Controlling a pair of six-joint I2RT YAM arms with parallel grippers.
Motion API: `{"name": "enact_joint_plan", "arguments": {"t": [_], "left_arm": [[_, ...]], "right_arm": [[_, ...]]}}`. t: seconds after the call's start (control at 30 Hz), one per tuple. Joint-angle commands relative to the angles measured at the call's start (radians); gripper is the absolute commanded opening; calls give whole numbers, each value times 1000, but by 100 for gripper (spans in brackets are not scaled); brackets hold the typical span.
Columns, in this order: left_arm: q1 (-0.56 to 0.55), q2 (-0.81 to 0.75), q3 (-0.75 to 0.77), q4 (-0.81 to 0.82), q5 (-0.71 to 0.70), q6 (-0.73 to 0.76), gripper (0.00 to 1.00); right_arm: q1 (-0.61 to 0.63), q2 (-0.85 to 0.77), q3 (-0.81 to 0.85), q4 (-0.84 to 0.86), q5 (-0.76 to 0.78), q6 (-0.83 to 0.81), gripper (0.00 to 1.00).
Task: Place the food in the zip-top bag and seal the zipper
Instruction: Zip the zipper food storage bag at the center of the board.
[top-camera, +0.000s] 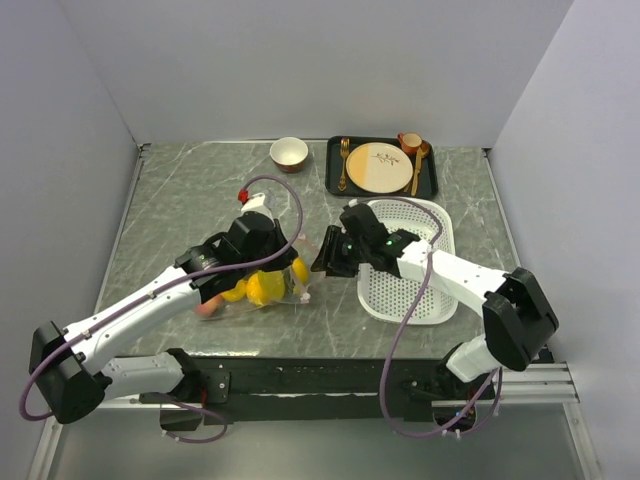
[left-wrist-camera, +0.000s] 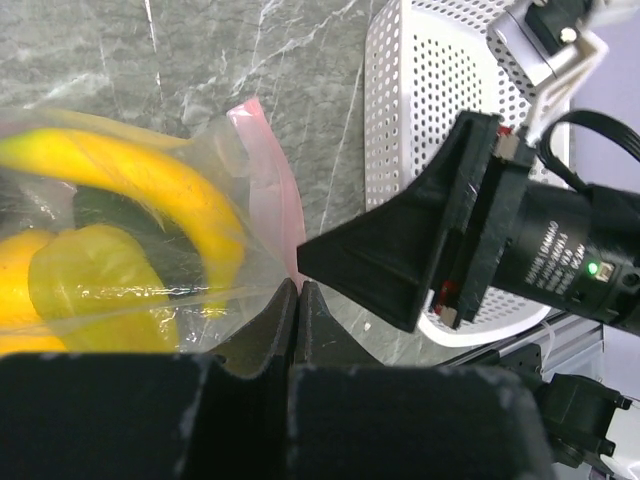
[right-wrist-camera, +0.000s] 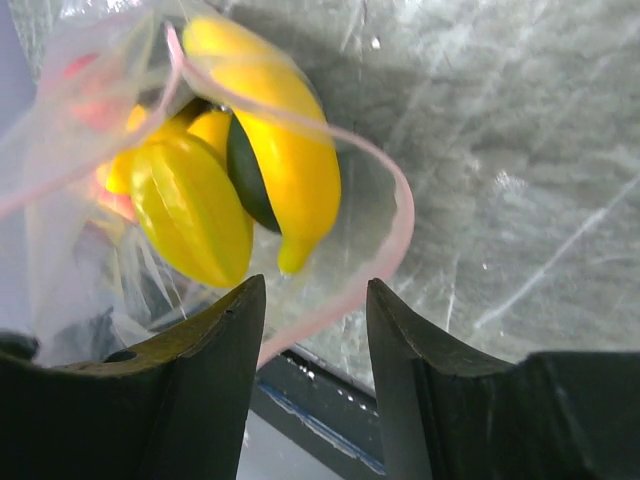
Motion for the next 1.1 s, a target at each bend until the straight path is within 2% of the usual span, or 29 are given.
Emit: {"name": "enact_joint_plan", "arguments": {"t": [0.0, 0.37, 0.9, 0.97, 1.07], "left_arm": [[2, -23, 0, 8, -18, -3, 1], [2, -48, 18, -27, -68, -9, 1], [2, -63, 6, -21, -56, -14, 1], [2, -66, 4, -16, -55, -15, 1], [2, -68, 3, -18, -56, -15, 1]], "right_arm": [[2, 67, 68, -14, 29, -20, 52], [5, 49, 68, -83, 129, -25, 54], [5, 150, 61, 67, -23, 27, 52], [5, 158, 68, 64, -26, 24, 49], [5, 145, 57, 80, -31, 26, 35]]}}
